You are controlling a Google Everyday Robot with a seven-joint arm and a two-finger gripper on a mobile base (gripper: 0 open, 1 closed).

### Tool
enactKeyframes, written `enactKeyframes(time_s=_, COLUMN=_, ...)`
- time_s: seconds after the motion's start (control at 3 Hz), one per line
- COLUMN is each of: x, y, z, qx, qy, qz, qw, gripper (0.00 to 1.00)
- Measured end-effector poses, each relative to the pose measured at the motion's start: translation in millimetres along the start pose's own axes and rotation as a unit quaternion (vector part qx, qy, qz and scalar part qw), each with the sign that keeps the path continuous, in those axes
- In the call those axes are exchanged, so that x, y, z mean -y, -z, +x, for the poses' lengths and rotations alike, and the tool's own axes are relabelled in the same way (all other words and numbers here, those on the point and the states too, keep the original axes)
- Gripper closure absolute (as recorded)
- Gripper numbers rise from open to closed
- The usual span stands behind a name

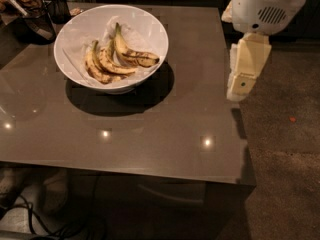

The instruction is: Pick banana from white bowl

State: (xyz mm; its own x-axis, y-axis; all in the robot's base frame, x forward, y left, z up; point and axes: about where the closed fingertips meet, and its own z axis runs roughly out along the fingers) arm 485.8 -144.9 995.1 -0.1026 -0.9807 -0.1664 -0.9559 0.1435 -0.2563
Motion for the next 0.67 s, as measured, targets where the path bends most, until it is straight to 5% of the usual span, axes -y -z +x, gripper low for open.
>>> enactKeyframes(time_s=0.67, x=46, y=7, z=-88, qx=-0.012, qy=0.076, qz=0.024, qw=0.9967, gripper=0.0)
